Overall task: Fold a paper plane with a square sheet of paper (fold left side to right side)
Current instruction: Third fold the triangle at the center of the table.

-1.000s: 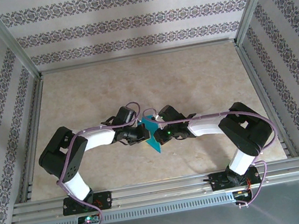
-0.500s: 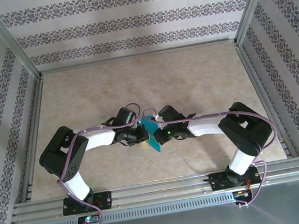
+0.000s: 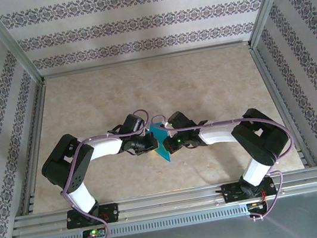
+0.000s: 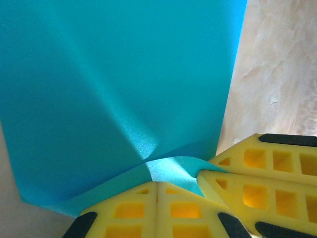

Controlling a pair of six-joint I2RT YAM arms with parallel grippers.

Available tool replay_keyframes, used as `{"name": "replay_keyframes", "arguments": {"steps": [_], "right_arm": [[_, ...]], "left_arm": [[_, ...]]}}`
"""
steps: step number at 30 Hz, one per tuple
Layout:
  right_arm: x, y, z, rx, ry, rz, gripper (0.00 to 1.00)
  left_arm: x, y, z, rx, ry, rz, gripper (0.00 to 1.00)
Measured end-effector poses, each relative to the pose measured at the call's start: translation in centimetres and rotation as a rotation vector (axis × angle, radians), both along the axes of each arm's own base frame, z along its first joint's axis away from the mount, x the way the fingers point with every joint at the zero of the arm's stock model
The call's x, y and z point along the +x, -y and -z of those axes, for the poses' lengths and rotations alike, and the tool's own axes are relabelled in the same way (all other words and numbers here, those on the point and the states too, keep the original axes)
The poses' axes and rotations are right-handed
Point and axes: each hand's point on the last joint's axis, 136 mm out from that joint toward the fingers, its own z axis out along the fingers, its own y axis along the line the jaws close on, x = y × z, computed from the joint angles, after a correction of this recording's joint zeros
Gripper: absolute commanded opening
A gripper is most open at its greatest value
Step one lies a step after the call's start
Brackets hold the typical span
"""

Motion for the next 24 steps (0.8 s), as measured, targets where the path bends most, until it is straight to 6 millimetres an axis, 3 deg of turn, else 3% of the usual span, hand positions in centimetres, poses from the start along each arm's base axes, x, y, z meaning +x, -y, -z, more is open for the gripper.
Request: {"name": "replay_keyframes", "arguments": {"steps": [10, 16, 20, 24], "right_arm": [[0.3, 0.4, -0.3, 0.017, -0.051, 0.045, 0.24], [1.1, 1.6, -1.7, 0.030, -0.065, 0.107, 0.37], [1.4, 2.6, -3.4, 0.046, -0.072, 0.143, 0.35], [0.9, 2.9, -5.3, 0.097, -0.106, 0.161, 0.21]], "left_arm": [[0.0, 0.1, 0.0, -0.003, 0.000, 0.002, 0.00], [0.0, 0.1, 0.1, -0.003, 0.000, 0.002, 0.00], [0.0, 0.1, 0.0, -0.003, 0.000, 0.002, 0.00], [0.1, 0.1, 0.0, -0.004, 0.000, 0.002, 0.00]]}}
